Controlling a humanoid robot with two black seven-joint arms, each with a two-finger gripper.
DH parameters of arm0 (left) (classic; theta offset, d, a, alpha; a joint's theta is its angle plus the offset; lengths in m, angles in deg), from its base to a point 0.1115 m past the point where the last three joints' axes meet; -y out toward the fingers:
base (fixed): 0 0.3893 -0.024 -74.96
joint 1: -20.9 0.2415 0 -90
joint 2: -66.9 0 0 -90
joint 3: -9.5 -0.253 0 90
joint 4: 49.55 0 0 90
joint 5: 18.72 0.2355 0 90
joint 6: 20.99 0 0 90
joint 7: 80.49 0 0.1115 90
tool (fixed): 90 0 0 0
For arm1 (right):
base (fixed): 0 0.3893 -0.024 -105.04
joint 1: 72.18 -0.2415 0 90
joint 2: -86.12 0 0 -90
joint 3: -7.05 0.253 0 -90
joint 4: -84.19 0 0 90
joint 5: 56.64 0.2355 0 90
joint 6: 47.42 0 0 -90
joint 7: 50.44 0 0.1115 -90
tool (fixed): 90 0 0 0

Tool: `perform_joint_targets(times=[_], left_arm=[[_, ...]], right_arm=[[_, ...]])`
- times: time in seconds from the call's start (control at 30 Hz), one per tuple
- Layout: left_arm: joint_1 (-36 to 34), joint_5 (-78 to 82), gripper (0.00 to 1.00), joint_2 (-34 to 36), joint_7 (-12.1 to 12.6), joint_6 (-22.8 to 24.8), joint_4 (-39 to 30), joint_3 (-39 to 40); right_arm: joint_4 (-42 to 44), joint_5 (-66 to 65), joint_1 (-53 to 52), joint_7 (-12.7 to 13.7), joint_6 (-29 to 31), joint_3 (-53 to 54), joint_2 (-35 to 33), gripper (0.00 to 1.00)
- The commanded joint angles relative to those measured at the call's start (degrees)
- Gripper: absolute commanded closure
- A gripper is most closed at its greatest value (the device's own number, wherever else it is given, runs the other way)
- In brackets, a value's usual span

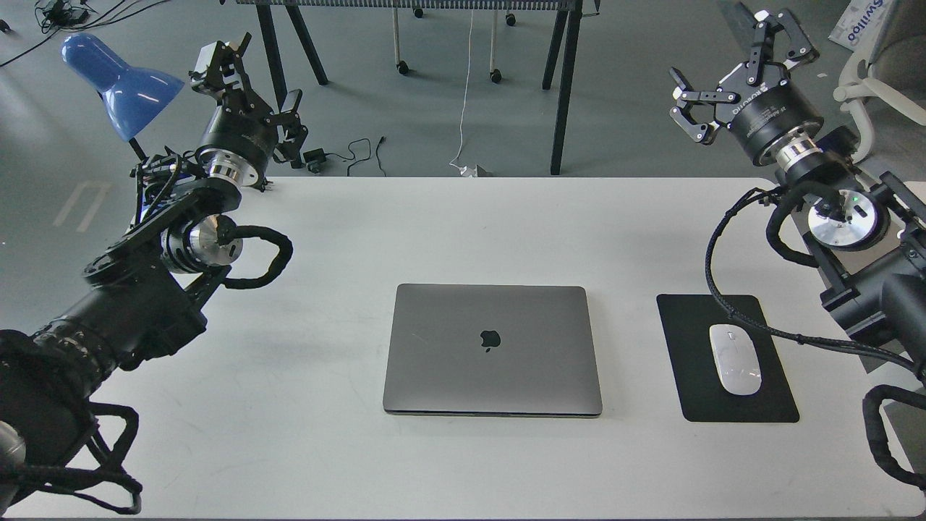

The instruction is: Close notebook with right arm

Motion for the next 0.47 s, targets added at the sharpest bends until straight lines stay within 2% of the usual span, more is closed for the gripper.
perform_joint_targets(times=[0.0, 0.43], left_arm=[[-0.02, 0.0, 0.0, 0.0, 0.0, 0.0, 0.0, 0.0], [-0.02, 0.0, 0.0, 0.0, 0.0, 0.0, 0.0, 0.0]], right_arm=[[-0.11, -0.01, 0.01, 0.02, 0.0, -0.36, 0.07, 0.0], [-0.38, -0.09, 0.62, -0.07, 0.0, -0.54, 0.24, 0.0]])
